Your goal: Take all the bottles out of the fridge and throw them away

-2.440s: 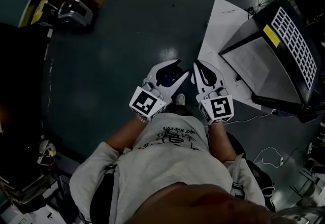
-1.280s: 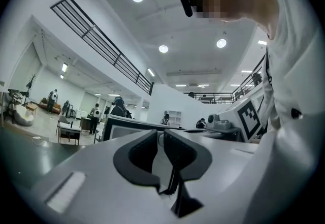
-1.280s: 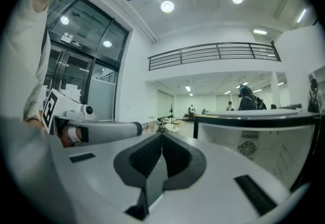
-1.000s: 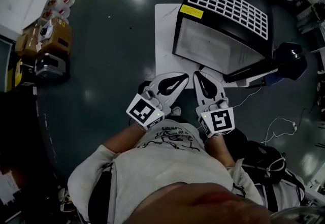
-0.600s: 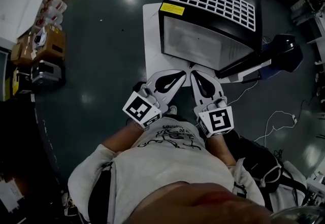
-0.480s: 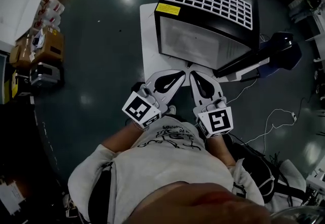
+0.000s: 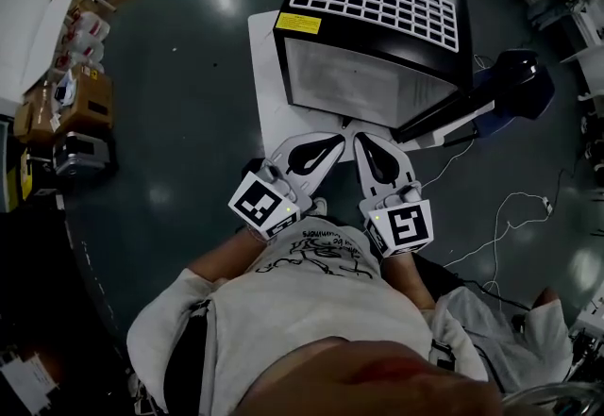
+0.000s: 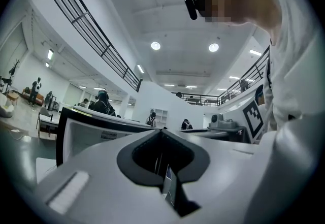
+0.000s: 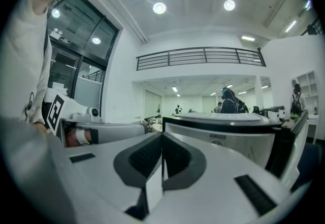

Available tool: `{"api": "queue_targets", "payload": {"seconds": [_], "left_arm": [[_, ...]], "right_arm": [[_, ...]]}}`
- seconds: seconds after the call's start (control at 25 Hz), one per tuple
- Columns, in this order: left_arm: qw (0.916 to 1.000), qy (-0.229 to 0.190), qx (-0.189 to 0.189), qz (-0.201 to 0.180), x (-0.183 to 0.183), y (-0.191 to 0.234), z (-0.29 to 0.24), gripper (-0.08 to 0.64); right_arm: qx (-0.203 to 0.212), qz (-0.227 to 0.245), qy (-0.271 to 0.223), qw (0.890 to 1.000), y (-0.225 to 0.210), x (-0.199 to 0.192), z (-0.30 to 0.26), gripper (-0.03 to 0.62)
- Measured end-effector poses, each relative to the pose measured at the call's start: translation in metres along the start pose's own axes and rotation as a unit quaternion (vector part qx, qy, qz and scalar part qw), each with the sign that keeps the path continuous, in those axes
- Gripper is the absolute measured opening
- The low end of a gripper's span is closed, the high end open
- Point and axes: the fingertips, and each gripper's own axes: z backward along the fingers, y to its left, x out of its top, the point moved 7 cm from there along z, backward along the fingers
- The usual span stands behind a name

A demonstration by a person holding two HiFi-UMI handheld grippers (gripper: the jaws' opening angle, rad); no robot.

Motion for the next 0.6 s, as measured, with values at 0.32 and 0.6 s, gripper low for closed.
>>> {"api": "queue_targets", "payload": {"seconds": [0.32,0.6], "left_arm": [[1.0,0.004,-0.006,0.003,0.0,0.008,-0.001,0.009],[1.0,0.002,-0.006,0.003,0.002,0.013,-0.001,0.009]], "right_arm": [[-0.012,-0.002,-0.002,1.0,0.0,0.0,-0.006,0.009],[-0.012,0.0,0.0,1.0,0.0,0.003,-0.012,0.009]]}}
